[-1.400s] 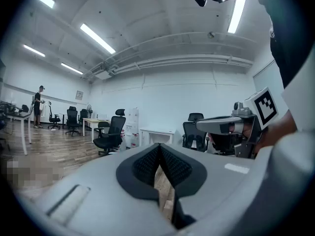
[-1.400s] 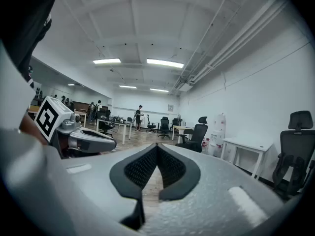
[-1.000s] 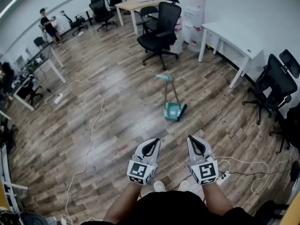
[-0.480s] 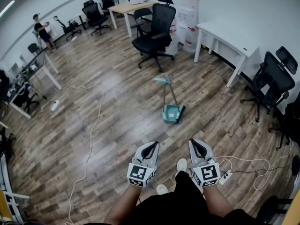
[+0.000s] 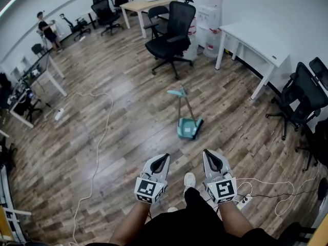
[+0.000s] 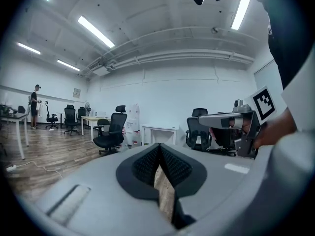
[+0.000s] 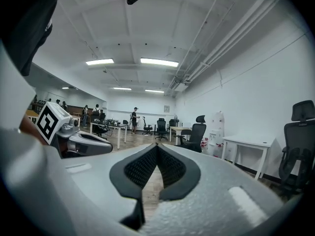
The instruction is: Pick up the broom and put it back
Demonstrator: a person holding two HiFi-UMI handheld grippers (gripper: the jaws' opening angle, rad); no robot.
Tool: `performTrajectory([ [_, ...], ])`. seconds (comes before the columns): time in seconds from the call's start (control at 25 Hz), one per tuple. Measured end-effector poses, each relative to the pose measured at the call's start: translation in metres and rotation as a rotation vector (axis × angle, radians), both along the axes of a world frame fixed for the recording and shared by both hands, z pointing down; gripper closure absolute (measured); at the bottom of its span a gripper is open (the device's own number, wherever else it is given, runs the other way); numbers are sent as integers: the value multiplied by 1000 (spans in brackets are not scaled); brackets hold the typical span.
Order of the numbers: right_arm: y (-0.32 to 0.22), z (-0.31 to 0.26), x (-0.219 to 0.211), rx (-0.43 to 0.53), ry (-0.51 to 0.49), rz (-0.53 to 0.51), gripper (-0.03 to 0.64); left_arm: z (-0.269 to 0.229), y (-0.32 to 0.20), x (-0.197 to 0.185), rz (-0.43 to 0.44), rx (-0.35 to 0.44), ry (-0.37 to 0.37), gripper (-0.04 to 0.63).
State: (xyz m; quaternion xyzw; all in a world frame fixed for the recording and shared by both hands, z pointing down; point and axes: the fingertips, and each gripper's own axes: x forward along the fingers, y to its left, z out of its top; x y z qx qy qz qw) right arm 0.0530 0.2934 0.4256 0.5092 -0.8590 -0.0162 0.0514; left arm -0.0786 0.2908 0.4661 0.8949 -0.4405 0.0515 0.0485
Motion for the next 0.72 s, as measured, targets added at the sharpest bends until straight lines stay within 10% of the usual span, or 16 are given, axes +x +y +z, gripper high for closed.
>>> performTrajectory([
  [0.72,-149,1,31,-19,49,-109,614,-12,-147,39,-82,2,-20,578],
])
